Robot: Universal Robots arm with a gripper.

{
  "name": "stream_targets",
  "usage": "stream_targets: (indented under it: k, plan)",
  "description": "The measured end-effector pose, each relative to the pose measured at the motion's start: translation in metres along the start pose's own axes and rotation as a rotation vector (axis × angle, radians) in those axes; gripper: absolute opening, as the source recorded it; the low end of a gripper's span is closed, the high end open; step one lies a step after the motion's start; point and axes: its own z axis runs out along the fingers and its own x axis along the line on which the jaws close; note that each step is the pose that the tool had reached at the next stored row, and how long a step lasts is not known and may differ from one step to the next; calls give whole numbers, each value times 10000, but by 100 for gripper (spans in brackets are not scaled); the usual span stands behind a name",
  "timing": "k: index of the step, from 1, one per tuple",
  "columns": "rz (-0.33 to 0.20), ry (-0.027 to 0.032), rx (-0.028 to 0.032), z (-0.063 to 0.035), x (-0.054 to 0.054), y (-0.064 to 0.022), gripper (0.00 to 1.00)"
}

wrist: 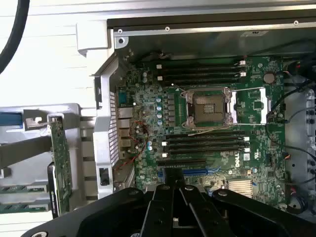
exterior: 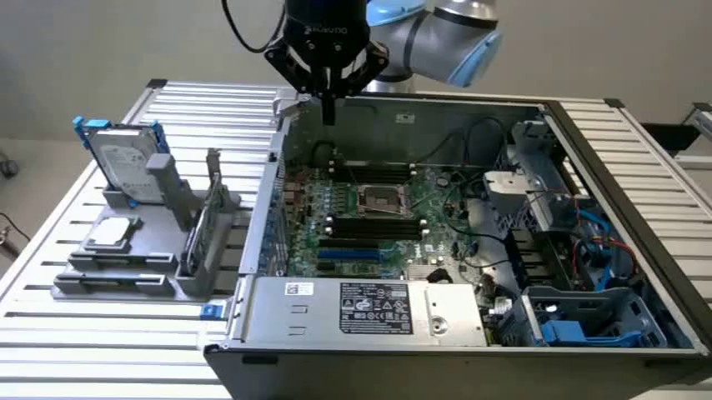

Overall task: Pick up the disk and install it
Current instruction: 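Reach for the disk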

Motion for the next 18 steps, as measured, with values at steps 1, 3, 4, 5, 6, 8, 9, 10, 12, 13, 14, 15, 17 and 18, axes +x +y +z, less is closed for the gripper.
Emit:
stream_targets:
  k: [1, 3, 4, 5, 6, 8, 9, 10, 12, 13, 14, 15, 17, 18]
  plan:
    - [0, 0, 0, 0, 0, 0, 11]
    - [0, 0, 0, 0, 0, 0, 11]
    - [0, 0, 0, 0, 0, 0, 11]
    - [0, 0, 0, 0, 0, 0, 11]
    - [0, 0, 0, 0, 0, 0, 11]
    - [0, 0, 0, 0, 0, 0, 11]
    - [0, 0, 0, 0, 0, 0, 11]
    - [2, 0, -1, 0, 5, -1, 11]
    - [0, 2, -1, -2, 83, -6, 11]
    - [1, 5, 0, -3, 128, -8, 11]
    - [2, 10, 0, -4, 173, -10, 11]
    - [0, 18, 1, -4, 219, -12, 11]
    - [2, 34, 2, -7, 309, -16, 11]
    - [2, 44, 3, -8, 356, -17, 11]
